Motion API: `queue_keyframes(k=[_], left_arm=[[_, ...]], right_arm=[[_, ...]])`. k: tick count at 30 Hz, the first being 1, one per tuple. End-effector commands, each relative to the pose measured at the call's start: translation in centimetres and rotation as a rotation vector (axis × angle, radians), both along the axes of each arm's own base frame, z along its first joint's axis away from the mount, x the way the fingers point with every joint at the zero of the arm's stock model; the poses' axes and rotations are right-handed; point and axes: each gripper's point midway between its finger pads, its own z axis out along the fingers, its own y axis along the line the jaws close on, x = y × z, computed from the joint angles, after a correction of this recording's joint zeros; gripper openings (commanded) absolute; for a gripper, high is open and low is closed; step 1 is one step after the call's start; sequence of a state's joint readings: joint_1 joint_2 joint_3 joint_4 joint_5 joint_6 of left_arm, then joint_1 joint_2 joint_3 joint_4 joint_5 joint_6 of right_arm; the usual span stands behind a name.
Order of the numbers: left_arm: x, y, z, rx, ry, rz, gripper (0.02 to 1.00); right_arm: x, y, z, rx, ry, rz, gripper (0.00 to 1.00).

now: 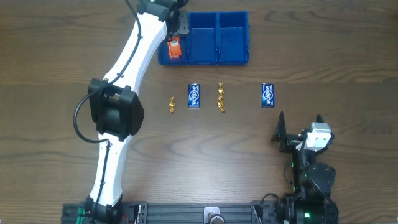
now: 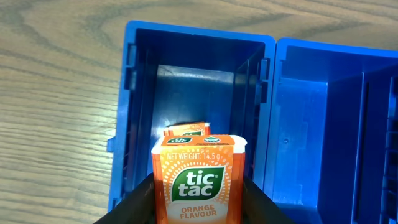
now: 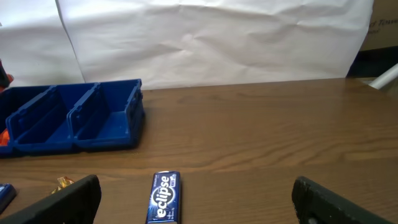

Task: Sort Candies Into Trays

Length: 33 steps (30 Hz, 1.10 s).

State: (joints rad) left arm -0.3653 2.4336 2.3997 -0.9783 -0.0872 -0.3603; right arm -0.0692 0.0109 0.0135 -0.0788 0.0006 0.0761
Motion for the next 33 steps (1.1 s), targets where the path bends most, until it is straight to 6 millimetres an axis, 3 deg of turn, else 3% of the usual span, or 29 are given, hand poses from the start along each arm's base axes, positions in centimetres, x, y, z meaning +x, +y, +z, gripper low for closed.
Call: queue_keyframes(k=[1, 17, 19, 21, 23, 33], left_arm=[[0.12, 0.31, -2.04, 0.014, 0.033, -0.013, 0.318], [0.29, 1.06, -2.11, 0.003, 0.040, -0.002, 0.351], [0.31, 0.94, -2.09, -0.004, 0.040, -0.005, 0.443], [0.30, 0.95, -2.10, -0.003, 0.040, -0.005, 0.667], [0.30, 0.95, -2.10, -0.003, 0.040, -0.005, 0.991], [0.26, 0.87, -1.93, -0.014, 0.039, 0.014, 0.996]], right_arm=[[-0.04, -0.37, -0.16, 0.012, -0.001, -0.020, 0.998], [-0.04, -0.37, -0.16, 0.012, -0.001, -0.020, 0.998], [-0.04, -0.37, -0.16, 0.012, -0.001, -0.020, 0.998], [-0.04, -0.37, -0.16, 0.012, -0.001, -0.020, 0.998], [-0.04, -0.37, -0.16, 0.012, -0.001, -0.020, 0.998], [-0.04, -0.37, -0.16, 0.012, -0.001, -0.020, 0.998]])
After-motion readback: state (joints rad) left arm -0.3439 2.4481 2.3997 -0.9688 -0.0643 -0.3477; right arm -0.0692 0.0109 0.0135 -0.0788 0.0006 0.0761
